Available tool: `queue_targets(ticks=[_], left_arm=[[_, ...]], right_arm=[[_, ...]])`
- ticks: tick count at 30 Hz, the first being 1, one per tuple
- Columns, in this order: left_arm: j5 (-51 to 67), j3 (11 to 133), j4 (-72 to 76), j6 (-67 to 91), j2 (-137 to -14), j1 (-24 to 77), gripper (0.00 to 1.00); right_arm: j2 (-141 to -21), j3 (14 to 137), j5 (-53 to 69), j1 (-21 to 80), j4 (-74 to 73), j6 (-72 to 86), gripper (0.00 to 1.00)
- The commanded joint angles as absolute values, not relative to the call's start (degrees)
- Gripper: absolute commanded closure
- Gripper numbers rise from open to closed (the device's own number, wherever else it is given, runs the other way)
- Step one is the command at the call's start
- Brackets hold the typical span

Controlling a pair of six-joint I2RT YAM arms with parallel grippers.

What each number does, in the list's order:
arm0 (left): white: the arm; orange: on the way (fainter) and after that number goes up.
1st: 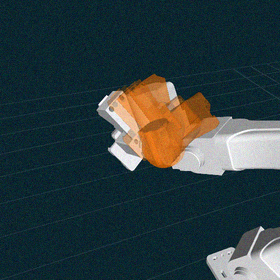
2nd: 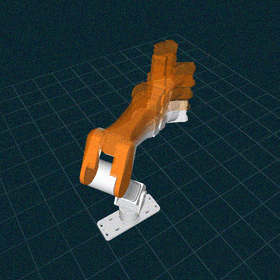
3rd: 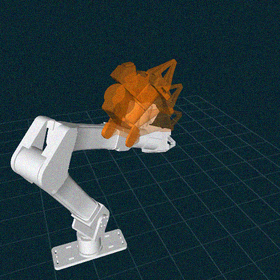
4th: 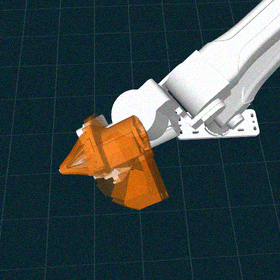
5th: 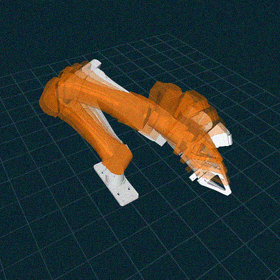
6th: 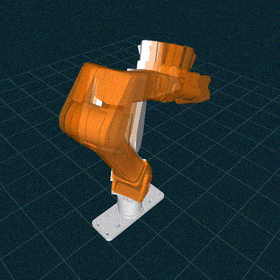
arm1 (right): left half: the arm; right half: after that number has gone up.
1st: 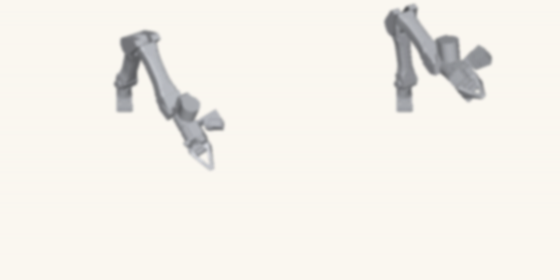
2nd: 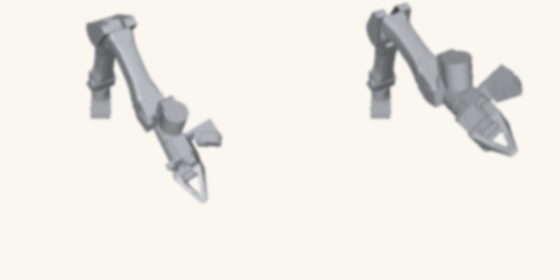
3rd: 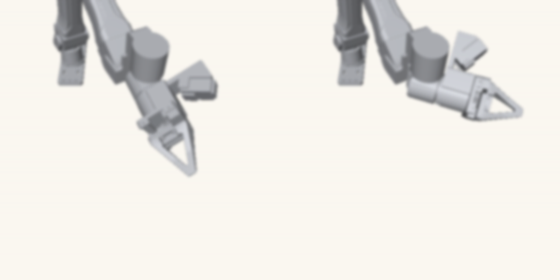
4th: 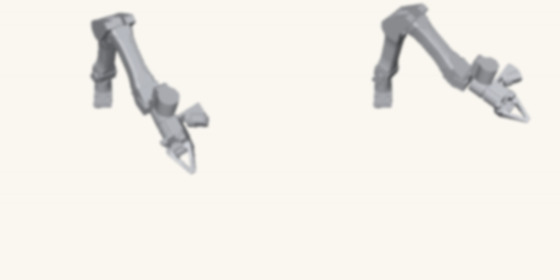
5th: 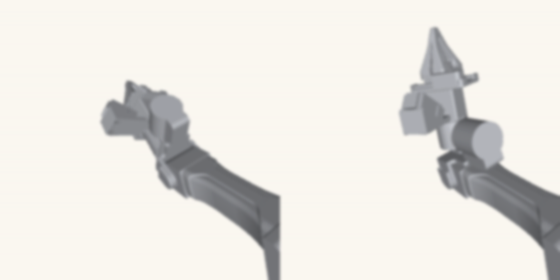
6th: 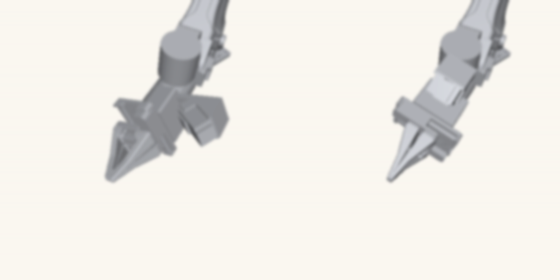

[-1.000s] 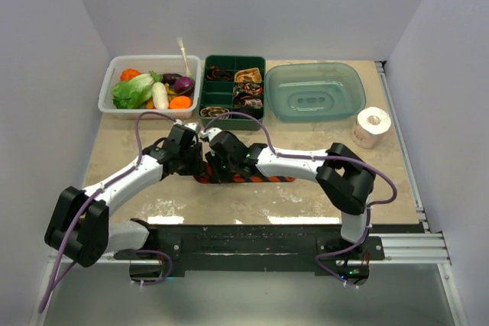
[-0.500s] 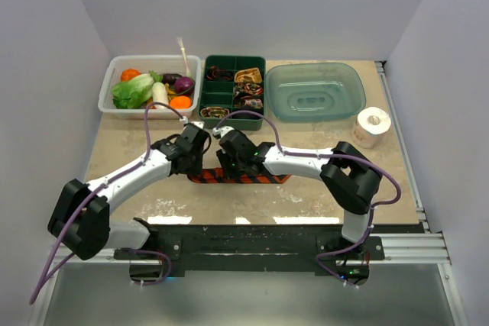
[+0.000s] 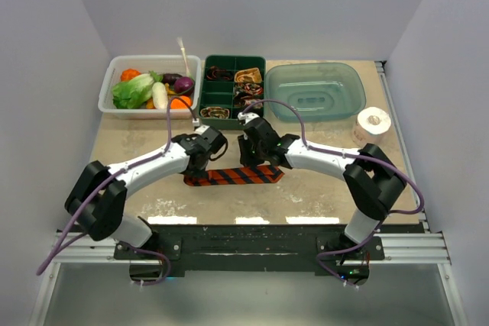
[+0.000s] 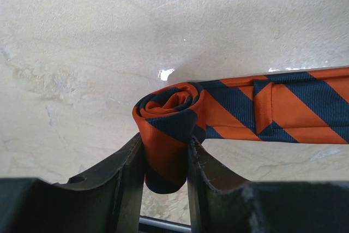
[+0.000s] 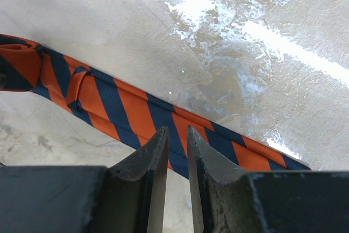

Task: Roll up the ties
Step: Roll the tie at the center of the board.

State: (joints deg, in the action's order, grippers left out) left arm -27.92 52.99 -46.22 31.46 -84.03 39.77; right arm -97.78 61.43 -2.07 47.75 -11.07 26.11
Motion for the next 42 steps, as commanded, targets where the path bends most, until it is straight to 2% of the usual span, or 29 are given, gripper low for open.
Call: queue_targets(ticks=[1,13,23,30,36,42], left_arm=[[-32.78,56.51,-50.88,34.36,-87.36,42.18,0.66],[-33.75,59.68,-53.53,36.39,-94.65,47.9,0.63],[-28.92,59.68,-47.03,36.04,-95.89,50.54,0.45],[-23.73,56.87,-38.68,35.59,-90.19,50.71,0.37],[-27.15,57.22,-39.46,37.53,-85.53,50.54,0.31],[-28.48,55.81,-39.55,37.97,-77.35,47.99,0.21]], right_arm=[[-96.06,60.82,-3.69,47.29,-9.67,26.54,0.75],[-95.19,59.24,-3.69,45.44,-9.14,26.81,0.74],[-94.83,58.62,-3.08,45.35,-8.7,26.72,0.74],[-94.57,58.45,-1.14,45.26,-7.3,25.49,0.73],[-93.34,58.18,3.07,45.88,-4.57,24.44,0.73],[-94.04,60.99,5.18,49.83,-2.2,23.82,0.73]])
